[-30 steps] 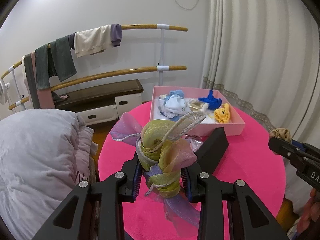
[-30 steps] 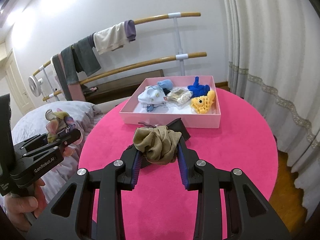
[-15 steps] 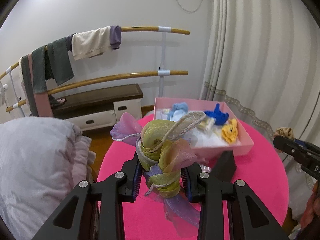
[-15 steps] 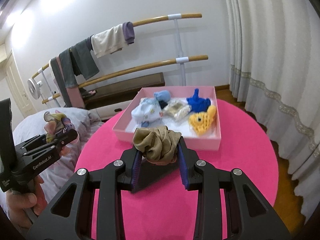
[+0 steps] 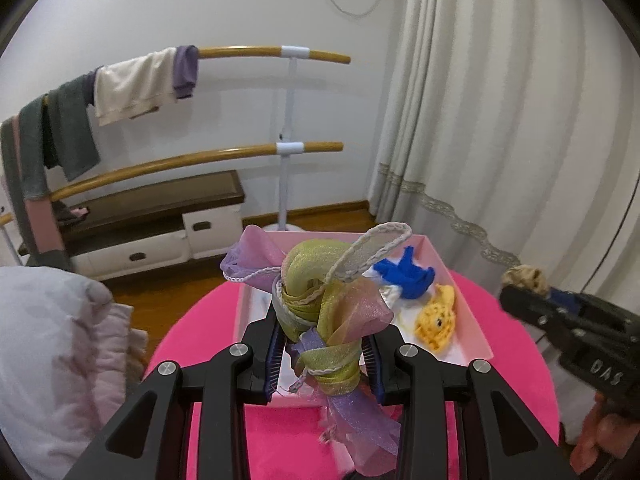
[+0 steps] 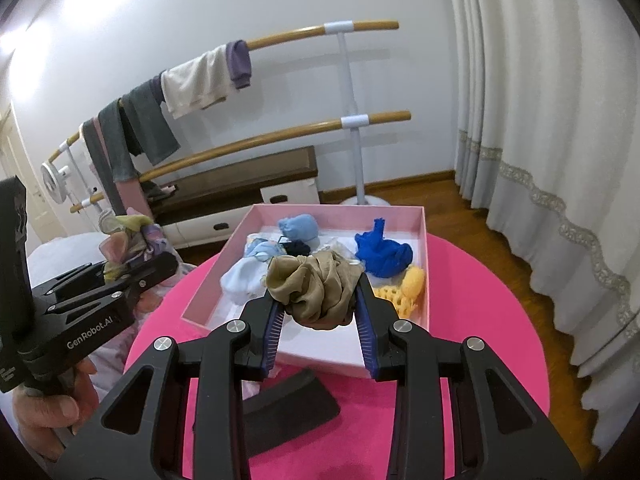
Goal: Organize soft objects
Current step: 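Release the scrunchie into the box with the right tool while the left tool releases the bow, then withdraw both open tools from the pink box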
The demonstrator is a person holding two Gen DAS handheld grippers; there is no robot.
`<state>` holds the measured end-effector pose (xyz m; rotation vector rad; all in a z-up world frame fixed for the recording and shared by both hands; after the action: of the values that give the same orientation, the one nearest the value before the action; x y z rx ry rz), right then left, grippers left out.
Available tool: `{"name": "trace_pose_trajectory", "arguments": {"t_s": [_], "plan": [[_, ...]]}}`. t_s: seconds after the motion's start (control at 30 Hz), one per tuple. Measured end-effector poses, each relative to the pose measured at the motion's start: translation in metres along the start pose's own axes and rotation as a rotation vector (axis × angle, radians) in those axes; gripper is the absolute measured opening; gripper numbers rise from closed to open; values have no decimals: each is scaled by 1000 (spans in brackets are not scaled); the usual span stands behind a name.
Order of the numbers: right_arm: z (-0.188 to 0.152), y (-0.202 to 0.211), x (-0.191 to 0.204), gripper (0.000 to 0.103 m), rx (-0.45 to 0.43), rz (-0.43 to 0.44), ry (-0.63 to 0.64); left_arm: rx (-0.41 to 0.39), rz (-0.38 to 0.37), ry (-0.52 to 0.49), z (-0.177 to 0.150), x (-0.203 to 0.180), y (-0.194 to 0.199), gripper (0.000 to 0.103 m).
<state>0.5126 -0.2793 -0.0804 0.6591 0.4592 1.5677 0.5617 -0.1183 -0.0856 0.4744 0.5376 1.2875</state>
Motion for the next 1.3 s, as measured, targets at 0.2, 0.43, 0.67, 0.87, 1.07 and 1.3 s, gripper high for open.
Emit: {"name": "trace_pose_trajectory", "arguments": {"t_s": [0.2, 0.43, 0.67, 0.87, 1.07, 1.3], "plan": [[3, -29, -12, 31, 47, 2, -10, 38, -29, -3, 23, -3, -48, 32], [4, -58, -22, 31, 85, 17, -39, 88, -46, 5, 46, -1, -106, 32], [2, -80, -32, 31, 114, 18, -74, 145, -69, 4, 69, 1, -167, 38], [-6, -96, -44, 38, 140, 13, -112, 171, -35, -3, 86, 0, -210, 63], [-12, -100, -51, 63, 146, 6, -139, 108, 9, -23, 92, -1, -211, 90], [-11, -85, -55, 103, 105, -9, -171, 19, 73, 0, 98, 11, -198, 103]]}}
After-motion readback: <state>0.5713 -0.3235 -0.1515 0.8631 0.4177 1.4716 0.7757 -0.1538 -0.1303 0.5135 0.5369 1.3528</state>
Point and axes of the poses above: each gripper's, at about its wrist camera, not at the fingertips, and y roughly against the way its jaws point, x to its left, z to its top, the point moved 2 cm from there along -y, roughly the way its jaws point, and after that the axes turned 1 degree about -x, right-handed, at the moved point
